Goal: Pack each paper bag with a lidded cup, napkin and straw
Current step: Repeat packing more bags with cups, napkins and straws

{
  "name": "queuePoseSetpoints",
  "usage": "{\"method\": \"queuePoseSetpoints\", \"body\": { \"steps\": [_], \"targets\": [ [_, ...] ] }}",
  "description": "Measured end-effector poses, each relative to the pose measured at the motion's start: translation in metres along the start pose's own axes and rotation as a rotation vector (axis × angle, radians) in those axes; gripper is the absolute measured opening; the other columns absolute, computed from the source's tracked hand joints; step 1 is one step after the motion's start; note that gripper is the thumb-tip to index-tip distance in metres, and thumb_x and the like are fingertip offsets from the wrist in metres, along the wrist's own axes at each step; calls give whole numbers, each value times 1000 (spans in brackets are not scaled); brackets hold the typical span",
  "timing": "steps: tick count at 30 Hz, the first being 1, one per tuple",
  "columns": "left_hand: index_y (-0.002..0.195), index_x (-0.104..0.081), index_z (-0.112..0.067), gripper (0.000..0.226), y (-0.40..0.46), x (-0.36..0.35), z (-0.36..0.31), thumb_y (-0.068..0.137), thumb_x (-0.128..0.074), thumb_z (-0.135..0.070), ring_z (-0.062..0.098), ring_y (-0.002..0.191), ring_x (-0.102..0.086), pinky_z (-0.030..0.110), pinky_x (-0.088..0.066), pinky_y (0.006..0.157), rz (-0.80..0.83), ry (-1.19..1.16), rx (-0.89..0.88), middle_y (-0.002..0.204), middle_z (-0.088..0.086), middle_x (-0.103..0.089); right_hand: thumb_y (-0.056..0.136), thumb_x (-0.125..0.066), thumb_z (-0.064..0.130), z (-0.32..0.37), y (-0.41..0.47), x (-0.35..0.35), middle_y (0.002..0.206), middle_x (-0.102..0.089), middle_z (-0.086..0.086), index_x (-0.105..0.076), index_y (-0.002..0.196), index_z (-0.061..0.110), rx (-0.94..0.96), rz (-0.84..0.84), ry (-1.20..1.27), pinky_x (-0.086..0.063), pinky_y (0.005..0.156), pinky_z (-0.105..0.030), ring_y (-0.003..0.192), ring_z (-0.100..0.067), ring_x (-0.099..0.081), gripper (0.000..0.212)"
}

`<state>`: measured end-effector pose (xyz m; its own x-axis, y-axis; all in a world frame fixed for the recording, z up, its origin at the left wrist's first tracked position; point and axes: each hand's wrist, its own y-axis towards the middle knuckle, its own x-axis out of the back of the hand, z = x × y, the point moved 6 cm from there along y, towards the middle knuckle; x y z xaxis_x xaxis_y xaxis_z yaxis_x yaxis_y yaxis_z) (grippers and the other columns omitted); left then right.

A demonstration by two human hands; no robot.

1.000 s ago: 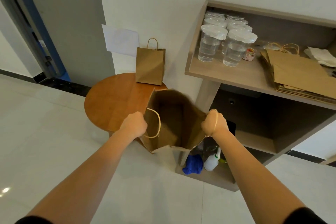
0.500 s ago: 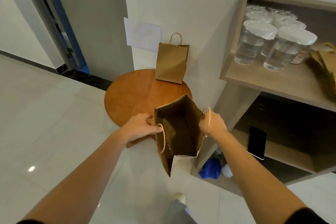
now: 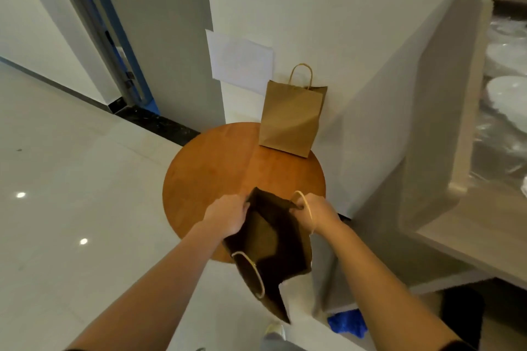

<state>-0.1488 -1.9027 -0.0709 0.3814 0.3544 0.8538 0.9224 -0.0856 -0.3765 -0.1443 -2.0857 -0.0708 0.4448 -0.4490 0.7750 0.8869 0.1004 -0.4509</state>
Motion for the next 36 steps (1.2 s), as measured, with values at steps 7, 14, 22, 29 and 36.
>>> {"method": "queuePoseSetpoints", "body": {
  "steps": [7, 14, 22, 29, 36],
  "targets": [
    [109, -56, -6, 33, 53, 4, 14, 104, -30, -24, 24, 91, -59, 30, -44, 73, 38, -94, 106, 95, 7, -59, 90, -60, 30, -6, 46, -2, 81, -59, -5, -62, 82, 10, -145, 92, 421, -44, 71, -31, 73, -16, -53, 21],
    [110, -55, -6, 31, 90, 18, 33, 103, -32, -24, 25, 92, -59, 35, -50, 79, 50, -142, 155, 103, 11, -60, 94, -54, 30, -4, 52, 32, 88, -61, 1, -64, 92, 17, -165, -153, 620, -43, 63, -21, 84, -14, -58, 16],
    [108, -57, -12, 36, 89, 62, -7, 92, -53, -44, 23, 95, -63, 34, -51, 79, 114, -103, -79, 105, 9, -65, 96, -51, 26, 44, -5, 76, 85, -60, 7, -62, 93, 18, -71, -440, 545, -43, 62, -16, 78, -5, -54, 14],
    [131, -52, -18, 41, 30, 137, -132, 94, -53, -36, 14, 112, -56, 24, -42, 87, -48, -262, -530, 124, 0, -61, 94, -54, 28, 73, -81, 129, 82, -59, 9, -60, 88, 25, -16, -627, 499, -46, 70, -24, 83, -11, -57, 9],
    [127, -56, -12, 36, -40, 167, -233, 93, -57, -23, 16, 110, -57, 17, -37, 84, -95, -381, -846, 121, 4, -62, 91, -59, 26, 59, -176, 190, 75, -61, 13, -65, 95, 24, 49, -919, 438, -41, 58, -7, 67, 1, -54, 8]
  ]
}}
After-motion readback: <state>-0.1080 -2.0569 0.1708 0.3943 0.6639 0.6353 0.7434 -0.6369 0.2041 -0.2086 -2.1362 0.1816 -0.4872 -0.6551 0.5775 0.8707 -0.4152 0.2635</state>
